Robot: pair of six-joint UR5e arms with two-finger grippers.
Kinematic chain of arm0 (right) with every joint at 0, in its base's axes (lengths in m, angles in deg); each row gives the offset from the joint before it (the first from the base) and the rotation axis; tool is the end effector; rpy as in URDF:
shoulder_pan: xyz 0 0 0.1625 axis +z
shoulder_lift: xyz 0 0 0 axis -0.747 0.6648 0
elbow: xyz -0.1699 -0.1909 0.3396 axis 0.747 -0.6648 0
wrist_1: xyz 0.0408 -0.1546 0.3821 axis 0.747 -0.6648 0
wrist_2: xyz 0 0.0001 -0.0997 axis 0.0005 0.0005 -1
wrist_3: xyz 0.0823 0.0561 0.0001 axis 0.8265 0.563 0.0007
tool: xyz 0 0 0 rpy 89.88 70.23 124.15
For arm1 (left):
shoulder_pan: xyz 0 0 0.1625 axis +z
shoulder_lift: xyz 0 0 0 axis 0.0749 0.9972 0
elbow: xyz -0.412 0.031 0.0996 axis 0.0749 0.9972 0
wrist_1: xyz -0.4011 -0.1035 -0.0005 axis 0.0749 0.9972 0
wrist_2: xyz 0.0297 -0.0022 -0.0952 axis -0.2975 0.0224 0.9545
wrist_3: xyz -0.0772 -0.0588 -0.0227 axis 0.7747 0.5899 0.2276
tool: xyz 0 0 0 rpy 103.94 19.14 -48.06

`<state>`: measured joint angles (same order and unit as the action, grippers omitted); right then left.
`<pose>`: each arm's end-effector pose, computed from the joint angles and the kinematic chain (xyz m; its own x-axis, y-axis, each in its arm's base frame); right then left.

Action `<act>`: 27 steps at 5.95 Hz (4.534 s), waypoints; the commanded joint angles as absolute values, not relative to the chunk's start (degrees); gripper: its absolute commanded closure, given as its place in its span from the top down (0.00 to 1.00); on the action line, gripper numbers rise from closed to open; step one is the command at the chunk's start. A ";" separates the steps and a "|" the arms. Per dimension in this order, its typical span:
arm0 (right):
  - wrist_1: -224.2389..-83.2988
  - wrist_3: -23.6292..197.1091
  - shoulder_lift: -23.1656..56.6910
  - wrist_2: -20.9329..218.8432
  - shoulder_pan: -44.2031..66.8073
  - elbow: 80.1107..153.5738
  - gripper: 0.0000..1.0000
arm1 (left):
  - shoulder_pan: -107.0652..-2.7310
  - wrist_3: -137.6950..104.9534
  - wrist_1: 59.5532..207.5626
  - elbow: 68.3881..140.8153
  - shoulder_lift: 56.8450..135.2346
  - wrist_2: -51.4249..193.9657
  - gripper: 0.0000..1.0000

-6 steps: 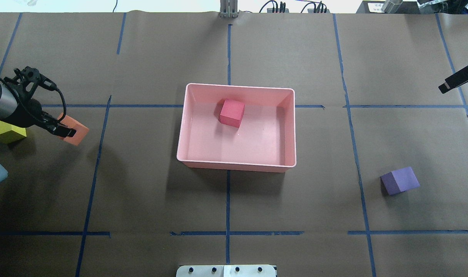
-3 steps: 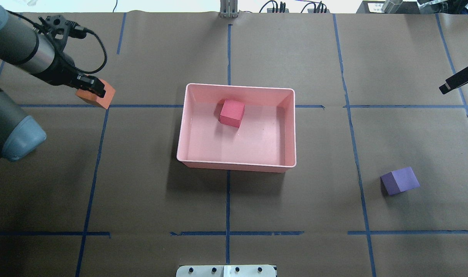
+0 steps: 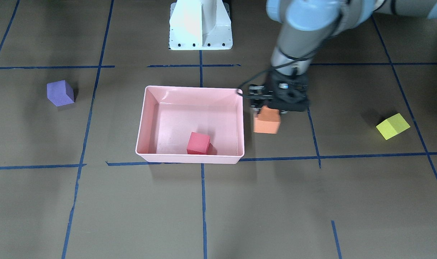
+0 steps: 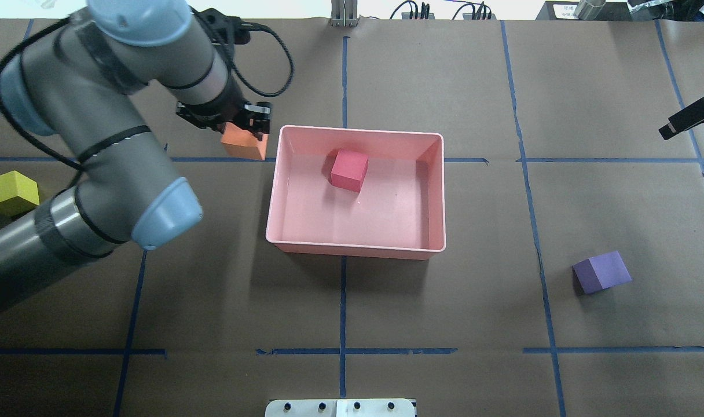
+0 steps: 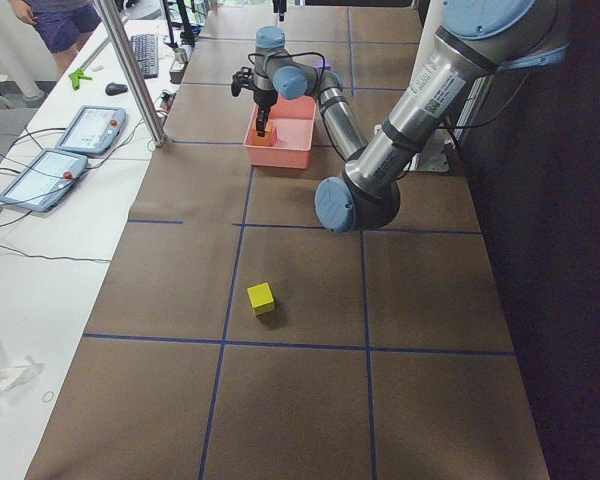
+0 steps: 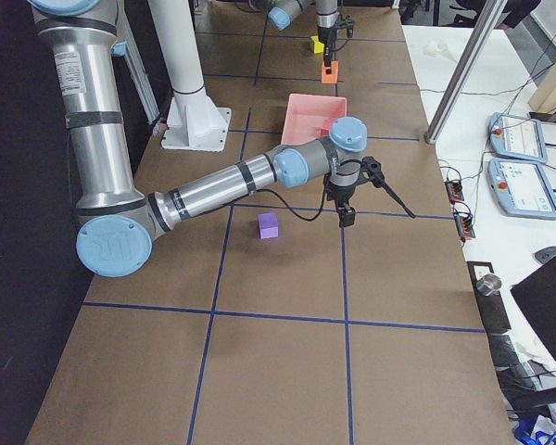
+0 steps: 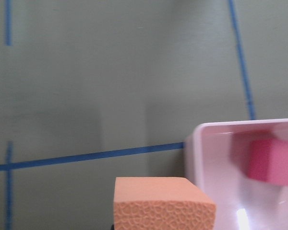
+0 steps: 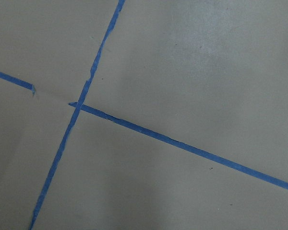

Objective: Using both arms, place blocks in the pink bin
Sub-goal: 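Carry the orange cube with the left gripper and release it into the bin, then withdraw the left gripper while the right gripper grasps the purple cube, then carry the purple cube with the right gripper and release it into the bin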

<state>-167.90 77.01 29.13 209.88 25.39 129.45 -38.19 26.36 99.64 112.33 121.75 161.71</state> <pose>-0.0892 -0.5339 0.4564 0.6430 -0.3485 0.6820 0.1845 0.9347 0.3037 0.4281 -0.5221 0.1357 0.6585 0.0733 -0.7490 0.0860 0.9814 0.1716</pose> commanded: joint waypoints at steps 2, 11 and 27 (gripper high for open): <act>-166.25 84.61 27.29 209.18 23.49 130.28 1.00 | -34.99 32.01 99.28 112.37 123.86 160.56 1.00; -130.28 122.18 54.62 181.23 -13.86 137.59 1.00 | -45.01 6.87 88.65 126.13 108.70 162.85 1.00; -182.91 131.82 -9.01 185.00 -9.42 127.82 1.00 | -72.78 -35.63 102.26 116.37 81.03 182.10 1.00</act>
<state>-181.61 135.75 -8.94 184.72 -10.74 127.57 -72.80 -39.33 101.59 115.92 82.29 181.80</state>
